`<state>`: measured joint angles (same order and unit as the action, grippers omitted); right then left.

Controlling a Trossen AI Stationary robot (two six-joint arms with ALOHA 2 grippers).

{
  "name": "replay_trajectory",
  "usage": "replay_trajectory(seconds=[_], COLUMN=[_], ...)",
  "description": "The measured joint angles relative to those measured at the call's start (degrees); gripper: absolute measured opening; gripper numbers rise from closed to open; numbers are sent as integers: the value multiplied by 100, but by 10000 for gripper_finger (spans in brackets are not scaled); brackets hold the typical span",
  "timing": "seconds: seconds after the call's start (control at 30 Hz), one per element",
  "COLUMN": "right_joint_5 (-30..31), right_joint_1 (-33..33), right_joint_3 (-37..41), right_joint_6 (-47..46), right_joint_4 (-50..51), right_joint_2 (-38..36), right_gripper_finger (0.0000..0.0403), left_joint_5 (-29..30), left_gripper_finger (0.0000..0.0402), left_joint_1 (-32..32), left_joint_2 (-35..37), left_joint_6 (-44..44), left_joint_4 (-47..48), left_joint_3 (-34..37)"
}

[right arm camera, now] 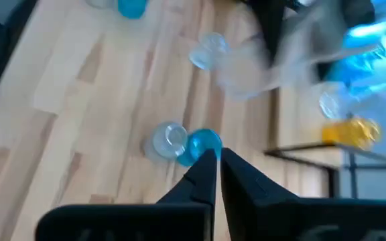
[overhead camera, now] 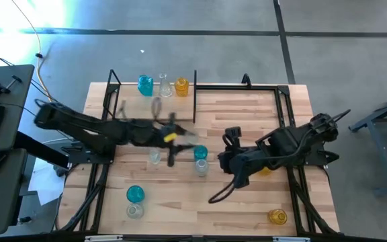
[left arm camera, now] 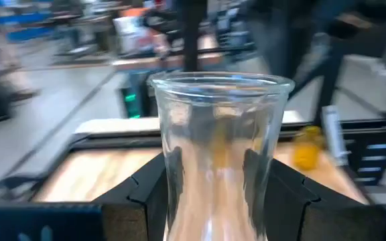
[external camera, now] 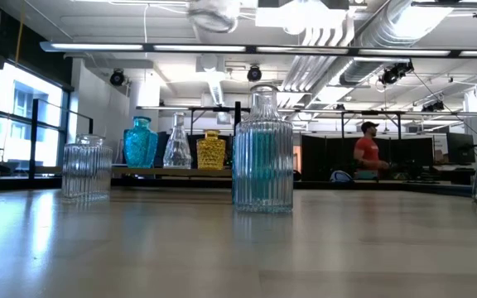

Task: Sort vases onto shelf
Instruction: Put the transparent vase on the shelf

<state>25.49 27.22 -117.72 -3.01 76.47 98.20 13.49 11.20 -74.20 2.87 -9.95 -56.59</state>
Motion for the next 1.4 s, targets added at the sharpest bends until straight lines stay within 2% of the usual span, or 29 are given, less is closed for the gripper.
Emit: replay_trajectory(seconds=[0.2,0.43,0.67,0.73,0.83,0.93,1.07,1.4], right_joint_5=[-634,-1109,-1217,-1218,-1219,-1221,-1219,-1219], right_joint_1=[-397,-871,-972,-972,-961,-959,-957,-957], right_joint_3=[2105,4496,5817,6042,6280,6369,6406,6406], right_joint_6=[714,1144,1233,1233,1242,1250,1251,1357], right_joint_4=[-2215,-4730,-5893,-6003,-6185,-6263,-6347,-6469], right_joint_2=[-920,-2257,-3136,-3267,-3369,-3360,-3338,-3338], right_gripper_finger=[1,0,0,0,0,0,0,0], left_joint_5=[1075,2990,5186,5591,5751,5845,5796,4599], left_gripper_finger=[160,160,160,160,160,160,160,160], left_joint_1=[0,-84,-356,-498,-810,-1159,-1622,-2794], left_joint_2=[1224,2276,2693,2683,2562,2466,2467,2561], left_joint_6=[0,71,-236,-509,-1284,-1788,-1878,-1628], left_joint_4=[386,1026,1877,2166,2860,3006,2259,-541], left_joint_3=[713,1211,1291,1289,1292,1554,2274,3917])
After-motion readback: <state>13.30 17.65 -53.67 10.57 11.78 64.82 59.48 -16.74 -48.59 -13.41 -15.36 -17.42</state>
